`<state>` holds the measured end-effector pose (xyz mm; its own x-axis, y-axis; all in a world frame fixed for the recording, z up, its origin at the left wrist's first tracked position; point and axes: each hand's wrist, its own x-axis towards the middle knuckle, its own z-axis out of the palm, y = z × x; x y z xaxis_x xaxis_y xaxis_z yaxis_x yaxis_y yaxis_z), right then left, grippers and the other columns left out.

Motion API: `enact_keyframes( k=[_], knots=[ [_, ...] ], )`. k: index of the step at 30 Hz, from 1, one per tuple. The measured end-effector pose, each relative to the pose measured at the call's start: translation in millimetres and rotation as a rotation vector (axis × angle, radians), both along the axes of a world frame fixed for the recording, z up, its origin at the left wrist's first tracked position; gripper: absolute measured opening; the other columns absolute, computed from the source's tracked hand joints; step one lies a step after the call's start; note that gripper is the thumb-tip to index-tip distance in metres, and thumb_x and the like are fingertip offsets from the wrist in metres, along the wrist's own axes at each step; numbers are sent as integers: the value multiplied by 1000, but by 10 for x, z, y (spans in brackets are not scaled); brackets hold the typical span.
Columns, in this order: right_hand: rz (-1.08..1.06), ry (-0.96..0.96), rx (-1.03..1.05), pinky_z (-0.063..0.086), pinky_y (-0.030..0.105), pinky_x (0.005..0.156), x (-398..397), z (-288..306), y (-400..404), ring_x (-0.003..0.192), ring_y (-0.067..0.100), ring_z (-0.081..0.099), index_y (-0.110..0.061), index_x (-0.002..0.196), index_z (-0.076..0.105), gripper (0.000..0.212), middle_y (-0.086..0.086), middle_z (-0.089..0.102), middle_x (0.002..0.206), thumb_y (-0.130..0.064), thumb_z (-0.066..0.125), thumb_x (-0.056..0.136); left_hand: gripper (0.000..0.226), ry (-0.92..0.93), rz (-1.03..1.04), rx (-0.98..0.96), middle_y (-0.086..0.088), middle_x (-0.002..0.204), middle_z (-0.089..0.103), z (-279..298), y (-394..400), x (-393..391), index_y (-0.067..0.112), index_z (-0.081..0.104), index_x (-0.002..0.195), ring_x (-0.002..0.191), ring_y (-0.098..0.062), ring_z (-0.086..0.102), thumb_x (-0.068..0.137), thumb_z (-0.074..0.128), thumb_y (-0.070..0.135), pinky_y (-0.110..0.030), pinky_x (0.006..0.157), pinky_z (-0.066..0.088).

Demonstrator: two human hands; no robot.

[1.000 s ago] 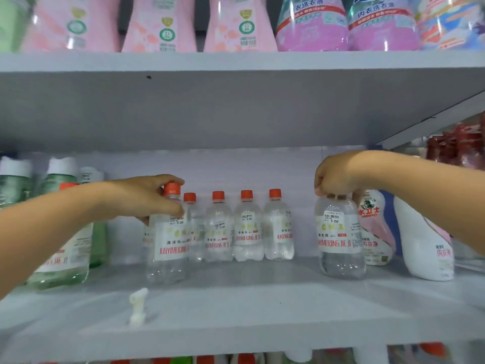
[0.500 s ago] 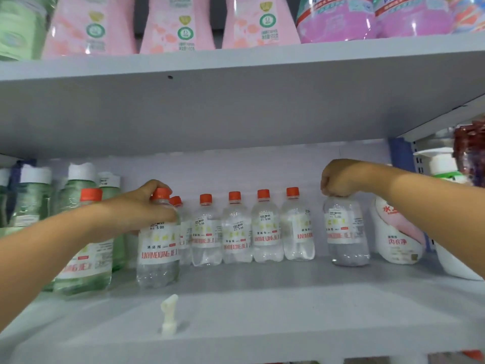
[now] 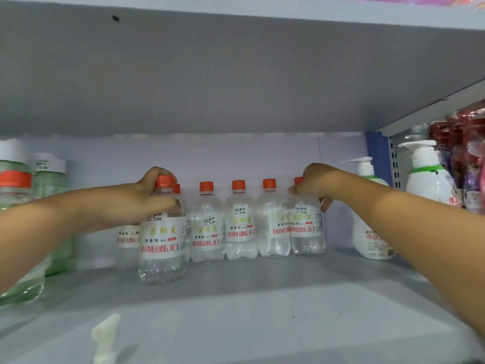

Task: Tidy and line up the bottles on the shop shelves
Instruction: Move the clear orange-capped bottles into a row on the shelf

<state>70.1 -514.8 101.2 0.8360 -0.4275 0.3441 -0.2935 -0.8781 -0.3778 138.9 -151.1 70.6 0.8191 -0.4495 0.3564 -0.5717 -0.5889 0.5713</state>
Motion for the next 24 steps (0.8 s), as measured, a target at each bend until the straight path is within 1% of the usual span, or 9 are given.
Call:
enact_keyframes(
  k=[2, 5, 8, 10, 15, 18, 20, 22, 24],
  knots=[
    [14, -29, 42, 62, 49, 85, 7, -38, 0, 92, 39, 75, 3, 118, 58, 47, 23, 70, 111, -40, 65, 99, 44, -11, -20, 13, 24, 92, 73, -10, -73, -41, 68, 43, 105, 88, -3, 75, 75, 74, 61, -22, 72, 57],
    [55, -78, 96, 61, 49, 88, 37, -76, -33, 95, 40, 73, 2, 121, 58, 42, 23, 68, 115, -34, 63, 101, 36, -2, -25, 5, 22, 104, 75, -25, -164, -81, 67, 42, 107, 102, -8, 72, 92, 69, 49, -31, 86, 57],
    [91, -81, 158, 61, 49, 90, 65, -89, -91, 100, 39, 72, 0, 125, 57, 40, 21, 67, 119, -32, 61, 102, 45, 0, -8, 10, 12, 118, 69, -37, -282, -143, 70, 42, 108, 112, -18, 66, 74, 70, 59, -43, 99, 54],
    [122, -97, 206, 61, 49, 91, 76, -105, -131, 102, 37, 71, -3, 128, 56, 39, 19, 66, 120, -31, 60, 102, 52, -6, -3, -22, 9, 118, 68, -69, -357, -187, 71, 42, 108, 111, -18, 65, 62, 65, 65, -43, 98, 52],
    [173, -156, 272, 60, 48, 92, 86, -189, -190, 107, 31, 68, -14, 137, 51, 39, 12, 63, 125, -32, 57, 103, 67, -8, -38, -198, 17, 113, 75, -264, -370, -185, 70, 40, 124, 116, -15, 66, 65, 71, 67, -47, 108, 49],
    [133, -150, 125, 58, 39, 89, 87, -220, -194, 105, 28, 66, -9, 135, 53, 46, 10, 63, 122, -40, 56, 102, 92, 7, -26, -232, 14, 126, 70, -365, -345, -202, 57, 37, 140, 113, -13, 69, 61, 84, 66, -42, 102, 54],
    [129, -229, -78, 49, 33, 88, 48, -153, -150, 112, 25, 59, -12, 140, 51, 53, 7, 59, 129, -46, 56, 100, 88, 23, -11, -244, 11, 127, 68, -403, -348, -213, 52, 39, 143, 107, -14, 72, 68, 85, 62, -42, 100, 56],
    [223, -324, -136, 47, 33, 95, 11, 3, -50, 119, 24, 58, -17, 140, 54, 52, 3, 58, 137, -50, 55, 100, 80, 33, 3, -259, 9, 126, 68, -409, -352, -209, 49, 40, 144, 107, -17, 74, 77, 82, 57, -45, 102, 56],
    [291, -239, -175, 47, 35, 101, -4, 166, 101, 122, 25, 60, -13, 135, 61, 51, 3, 62, 136, -50, 52, 102, 80, 37, 2, -251, 8, 127, 68, -408, -343, -214, 48, 36, 149, 108, -19, 73, 81, 79, 55, -47, 104, 54]
  ],
)
